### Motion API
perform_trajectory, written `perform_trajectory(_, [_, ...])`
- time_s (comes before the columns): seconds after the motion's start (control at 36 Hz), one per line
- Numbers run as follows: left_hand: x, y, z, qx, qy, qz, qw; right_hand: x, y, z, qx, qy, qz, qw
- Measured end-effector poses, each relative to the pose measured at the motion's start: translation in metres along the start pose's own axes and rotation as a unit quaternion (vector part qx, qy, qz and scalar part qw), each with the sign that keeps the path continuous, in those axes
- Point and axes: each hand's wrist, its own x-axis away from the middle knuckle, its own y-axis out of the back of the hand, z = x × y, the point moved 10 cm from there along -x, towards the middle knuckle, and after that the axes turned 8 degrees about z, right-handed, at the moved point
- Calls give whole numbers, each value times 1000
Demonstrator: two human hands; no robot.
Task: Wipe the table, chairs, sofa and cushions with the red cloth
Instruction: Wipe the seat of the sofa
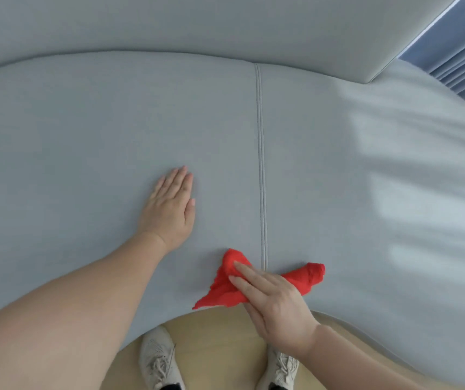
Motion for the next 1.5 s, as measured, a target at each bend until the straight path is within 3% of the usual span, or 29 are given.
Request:
perform_trajectory(0.08, [17, 12, 13, 42, 4, -17, 999, -37, -2, 3, -58, -77, -16, 995])
perform_trajectory(0.17, [34, 27, 25, 71, -2, -38, 997, -75, -11, -14, -111, -161, 27, 980])
perform_trajectory(0.31, [53, 35, 31, 63, -40, -23, 997, -83, 25, -54, -70, -307, -93, 945])
perform_trajectory(0.42, [58, 19, 14, 64, -91, 12, 994, -62, 10, -55, 15, -366, 9, 931])
perform_trajectory(0.53, [48, -11, -11, 36, -129, 93, 987, -49, -16, -52, 39, -354, 138, 924])
perform_trajectory(0.64, [39, -19, -23, 38, -130, 142, 981, -55, 0, -53, -89, -324, 55, 940])
perform_trajectory(0.75, [35, 16, -15, 122, -115, 57, 984, -65, 27, -58, -186, -328, -21, 926])
perform_trajectory(0.86, [30, 56, 1, 117, -90, 2, 989, -68, 66, -77, -217, -391, -90, 890])
perform_trajectory(0.94, [25, 93, 10, 144, -58, -60, 986, -76, 93, -73, -285, -389, -149, 863])
perform_trajectory(1.11, [13, 155, 0, 168, -78, -116, 976, -100, 115, -41, -409, -318, -88, 851])
perform_trajectory(1.22, [15, 176, -1, 95, -54, -97, 989, -106, 138, -31, -301, -307, -82, 899])
perform_trajectory(1.31, [22, 192, 7, 41, -21, -112, 993, -111, 150, -21, -309, -280, -105, 903])
perform_trajectory(1.42, [27, 219, 15, 15, 0, -153, 988, -108, 163, -27, -372, -301, -125, 869])
perform_trajectory(1.5, [20, 220, 9, -23, -14, -133, 991, -106, 149, -39, -456, -334, -86, 821])
